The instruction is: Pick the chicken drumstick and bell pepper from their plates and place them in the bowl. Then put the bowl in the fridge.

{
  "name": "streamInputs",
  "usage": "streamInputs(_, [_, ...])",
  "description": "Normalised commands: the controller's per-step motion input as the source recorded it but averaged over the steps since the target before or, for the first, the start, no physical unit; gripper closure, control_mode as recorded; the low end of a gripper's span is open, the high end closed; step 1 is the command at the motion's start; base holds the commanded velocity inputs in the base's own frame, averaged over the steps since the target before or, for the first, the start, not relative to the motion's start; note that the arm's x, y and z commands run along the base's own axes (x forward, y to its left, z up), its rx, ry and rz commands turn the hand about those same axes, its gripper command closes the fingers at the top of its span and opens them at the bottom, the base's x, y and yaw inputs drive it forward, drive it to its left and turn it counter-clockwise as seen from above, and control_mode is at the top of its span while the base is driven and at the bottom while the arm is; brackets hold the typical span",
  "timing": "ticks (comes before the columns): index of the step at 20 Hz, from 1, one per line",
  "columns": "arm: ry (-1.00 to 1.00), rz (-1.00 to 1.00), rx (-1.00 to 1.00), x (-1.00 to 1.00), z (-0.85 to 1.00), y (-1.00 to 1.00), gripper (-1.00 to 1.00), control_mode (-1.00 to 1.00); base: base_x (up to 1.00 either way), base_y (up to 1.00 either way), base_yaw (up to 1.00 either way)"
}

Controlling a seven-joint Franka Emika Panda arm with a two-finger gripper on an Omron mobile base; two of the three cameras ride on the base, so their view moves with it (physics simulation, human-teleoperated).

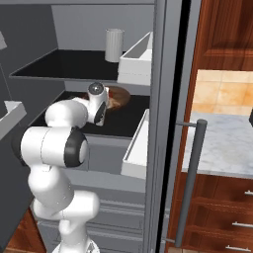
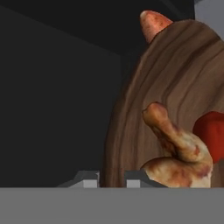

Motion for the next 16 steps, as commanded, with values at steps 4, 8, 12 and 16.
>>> streamInputs(4, [0.0,0.0,0.0,-0.16,0.0,0.0,-1.0,-1.0,0.0,0.0,0.0])
streamInputs(8, [-0.04,0.0,0.0,-0.39,0.0,0.0,-1.0,-1.0,0.0,0.0,0.0])
streamInputs(12, [-0.04,0.0,0.0,-0.35,0.13,0.0,-1.0,-1.0,0.0,0.0,0.0])
streamInputs(16, [-0.04,0.0,0.0,-0.39,0.31,0.0,-1.0,-1.0,0.0,0.0,0.0])
